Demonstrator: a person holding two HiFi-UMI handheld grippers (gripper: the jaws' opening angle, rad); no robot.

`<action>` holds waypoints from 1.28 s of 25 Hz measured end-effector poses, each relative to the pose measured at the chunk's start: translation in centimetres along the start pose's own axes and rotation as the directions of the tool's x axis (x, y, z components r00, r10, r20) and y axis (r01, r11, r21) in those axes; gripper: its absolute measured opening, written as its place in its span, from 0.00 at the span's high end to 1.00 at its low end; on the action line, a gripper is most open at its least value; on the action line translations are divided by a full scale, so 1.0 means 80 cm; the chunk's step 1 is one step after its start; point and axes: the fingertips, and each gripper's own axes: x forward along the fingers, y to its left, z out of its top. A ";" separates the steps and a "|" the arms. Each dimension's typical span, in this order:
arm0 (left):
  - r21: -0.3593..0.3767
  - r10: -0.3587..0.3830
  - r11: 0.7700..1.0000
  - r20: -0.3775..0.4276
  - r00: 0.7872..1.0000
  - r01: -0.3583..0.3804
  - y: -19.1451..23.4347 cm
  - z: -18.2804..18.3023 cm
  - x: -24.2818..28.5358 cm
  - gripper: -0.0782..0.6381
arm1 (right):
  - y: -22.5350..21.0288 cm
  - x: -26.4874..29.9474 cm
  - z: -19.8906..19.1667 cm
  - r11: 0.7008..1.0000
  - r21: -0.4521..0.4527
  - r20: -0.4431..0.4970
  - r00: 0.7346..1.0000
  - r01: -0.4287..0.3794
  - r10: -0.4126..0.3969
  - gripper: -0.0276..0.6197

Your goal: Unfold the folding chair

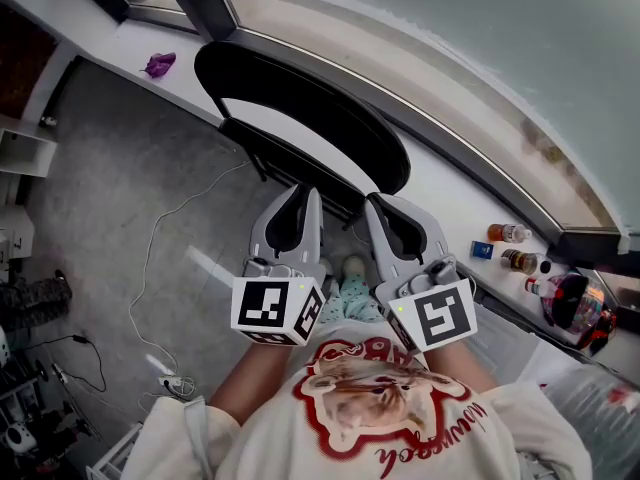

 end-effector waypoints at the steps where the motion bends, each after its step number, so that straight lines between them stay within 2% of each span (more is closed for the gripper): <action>1: -0.005 0.002 1.000 -0.009 1.000 -0.002 0.003 -0.004 0.003 0.86 | -0.002 0.002 -0.004 1.000 0.001 -0.006 1.000 0.001 -0.001 0.92; 5: -0.015 0.026 1.000 -0.049 0.998 -0.027 0.016 -0.023 0.014 0.82 | -0.011 0.007 -0.018 1.000 0.012 -0.020 1.000 0.017 -0.016 0.92; 9: -0.058 0.076 0.995 -0.118 0.990 -0.083 0.033 -0.054 0.020 0.75 | -0.018 0.008 -0.037 0.999 0.023 -0.051 0.998 0.036 -0.035 0.92; 16: -0.161 0.195 0.963 -0.141 0.971 -0.217 0.068 -0.069 0.047 0.66 | -0.025 0.004 -0.063 0.997 0.025 -0.070 0.995 0.069 -0.067 0.92; 21: -0.220 0.270 0.925 -0.189 0.944 -0.309 0.088 -0.097 0.064 0.59 | -0.029 -0.001 -0.085 0.996 0.032 -0.104 0.991 0.087 -0.084 0.92; 25: -0.272 0.316 0.886 -0.243 0.917 -0.377 0.099 -0.122 0.073 0.53 | -0.030 -0.006 -0.093 0.995 0.033 -0.116 0.990 0.090 -0.085 0.92; 32: -0.310 0.386 0.827 -0.293 0.875 -0.469 0.110 -0.149 0.085 0.52 | -0.030 -0.012 -0.100 0.995 0.026 -0.130 0.987 0.093 -0.089 0.92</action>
